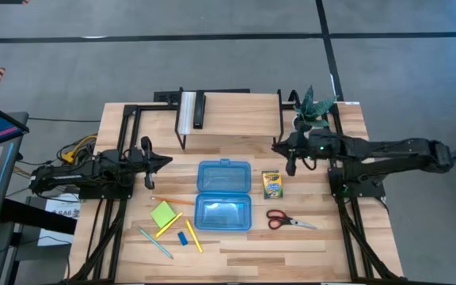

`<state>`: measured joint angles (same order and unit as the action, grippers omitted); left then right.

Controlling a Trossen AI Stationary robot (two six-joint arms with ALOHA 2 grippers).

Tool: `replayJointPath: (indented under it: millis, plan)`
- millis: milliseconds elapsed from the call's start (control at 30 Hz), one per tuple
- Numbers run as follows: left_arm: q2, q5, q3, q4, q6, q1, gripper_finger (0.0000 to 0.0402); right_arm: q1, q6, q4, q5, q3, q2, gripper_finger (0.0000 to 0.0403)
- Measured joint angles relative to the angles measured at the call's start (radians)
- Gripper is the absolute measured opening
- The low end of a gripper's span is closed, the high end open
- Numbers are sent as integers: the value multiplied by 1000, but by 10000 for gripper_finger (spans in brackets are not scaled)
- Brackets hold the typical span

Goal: Pack school essentials
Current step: Put the black scissors into the blue supply box

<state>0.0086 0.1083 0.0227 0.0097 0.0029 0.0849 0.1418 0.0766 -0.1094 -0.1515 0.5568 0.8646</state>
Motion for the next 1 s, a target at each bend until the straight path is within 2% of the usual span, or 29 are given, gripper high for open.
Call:
replayJointPath:
  millis: [200, 400, 667, 1000]
  plan:
    - [0, 4, 0, -1, -1, 0, 4, -53, 67, -154, -4, 40, 67, 157]
    - [0, 4, 0, -2, -7, 0, 4, -193, 110, -294, -4, 109, 136, 201]
    - [0, 4, 0, -2, -7, 0, 4, -376, 201, -341, -9, 179, 228, 204]
    - [0, 4, 0, -3, -14, 0, 4, -481, 326, -400, -11, 188, 334, 201]
